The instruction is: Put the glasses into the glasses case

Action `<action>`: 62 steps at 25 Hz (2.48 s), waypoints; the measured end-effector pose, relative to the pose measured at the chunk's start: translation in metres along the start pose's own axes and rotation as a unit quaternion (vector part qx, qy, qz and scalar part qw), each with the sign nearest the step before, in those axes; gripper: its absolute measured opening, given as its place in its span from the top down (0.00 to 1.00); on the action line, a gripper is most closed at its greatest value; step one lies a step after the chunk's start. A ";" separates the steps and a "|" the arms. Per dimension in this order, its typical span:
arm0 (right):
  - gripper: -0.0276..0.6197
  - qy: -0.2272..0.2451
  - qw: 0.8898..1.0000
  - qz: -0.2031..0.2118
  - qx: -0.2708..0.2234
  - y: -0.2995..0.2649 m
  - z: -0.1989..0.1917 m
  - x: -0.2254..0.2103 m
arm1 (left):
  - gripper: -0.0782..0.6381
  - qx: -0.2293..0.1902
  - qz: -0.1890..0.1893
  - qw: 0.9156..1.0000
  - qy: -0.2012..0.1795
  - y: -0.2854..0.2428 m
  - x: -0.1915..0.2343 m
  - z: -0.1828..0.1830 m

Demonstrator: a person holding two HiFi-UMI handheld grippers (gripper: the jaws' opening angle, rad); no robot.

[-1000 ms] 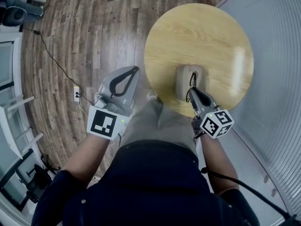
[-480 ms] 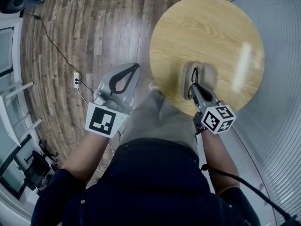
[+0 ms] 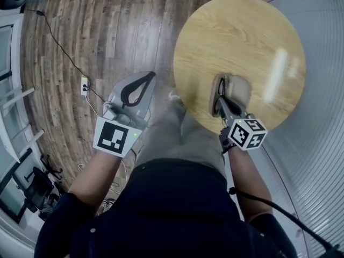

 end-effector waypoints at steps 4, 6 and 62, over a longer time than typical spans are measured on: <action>0.91 -0.025 1.000 0.005 0.017 -0.002 -0.004 -0.005 | 0.88 0.000 0.003 1.000 -0.003 0.000 0.001 0.001; 0.91 -0.031 0.999 0.006 0.024 -0.008 0.000 -0.005 | 0.88 0.004 0.003 1.000 0.000 -0.003 0.008 -0.001; 0.94 0.217 0.908 -0.055 -0.353 0.271 0.144 0.092 | 0.88 -0.206 -0.023 0.975 -0.078 0.089 -0.092 0.201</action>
Point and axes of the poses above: the fingertips, and each gripper's own axes: y backward along the fingers, x to its left, z out of its top, the point moved 2 cm from there along y, backward along the fingers, and after that the axes turned 3 degrees about y, right-handed, at the moved point
